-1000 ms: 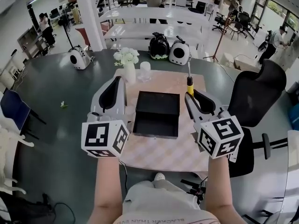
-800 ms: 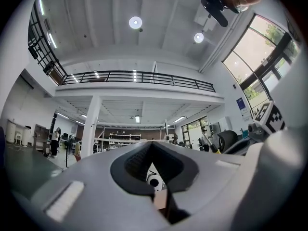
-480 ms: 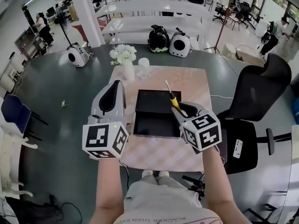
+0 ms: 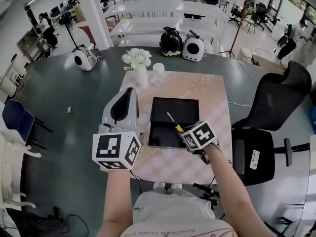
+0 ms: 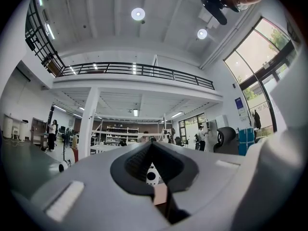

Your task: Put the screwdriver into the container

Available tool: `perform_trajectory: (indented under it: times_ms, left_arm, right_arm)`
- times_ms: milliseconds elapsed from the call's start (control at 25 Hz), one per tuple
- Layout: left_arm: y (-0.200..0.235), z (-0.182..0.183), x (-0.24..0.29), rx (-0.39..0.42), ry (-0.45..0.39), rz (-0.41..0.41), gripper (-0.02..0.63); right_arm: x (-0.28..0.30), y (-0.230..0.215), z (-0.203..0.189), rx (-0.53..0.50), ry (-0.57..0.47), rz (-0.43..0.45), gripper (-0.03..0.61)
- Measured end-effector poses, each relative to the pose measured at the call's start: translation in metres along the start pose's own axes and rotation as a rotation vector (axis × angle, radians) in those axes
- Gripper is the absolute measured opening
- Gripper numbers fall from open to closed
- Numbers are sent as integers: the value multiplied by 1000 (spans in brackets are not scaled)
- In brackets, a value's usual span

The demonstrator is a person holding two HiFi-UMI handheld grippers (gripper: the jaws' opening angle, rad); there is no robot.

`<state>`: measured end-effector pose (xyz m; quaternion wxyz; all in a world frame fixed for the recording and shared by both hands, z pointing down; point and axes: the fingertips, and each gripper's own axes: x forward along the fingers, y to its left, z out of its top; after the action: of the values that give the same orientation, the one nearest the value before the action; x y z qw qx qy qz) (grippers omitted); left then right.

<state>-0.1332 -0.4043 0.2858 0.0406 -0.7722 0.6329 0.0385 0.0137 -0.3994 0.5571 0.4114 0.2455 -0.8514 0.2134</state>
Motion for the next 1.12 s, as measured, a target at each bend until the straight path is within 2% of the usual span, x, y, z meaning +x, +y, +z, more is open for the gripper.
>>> perform_trajectory:
  times_ms: [200,560,920,1040,1120]
  left_arm:
    - [7,-4,2,-7,4,-6,8]
    - [21,-10,6,-6,22,-9,8]
    - [29,-16,12,-11,40,-10,8]
    - [30,-18,14,-18,40,-13,8]
    - [30,-19,16,-25,37,-17,8]
  right_arm:
    - [42,6,-23,-27,175,47,74]
    - [95,-7,-60,-58,412,21,74]
    - [108,-6,-76,-58,485,-3,83]
    - [109,-8,-68,-62,446,-4,142]
    - [105,-10,-63,-52,417,-9,158]
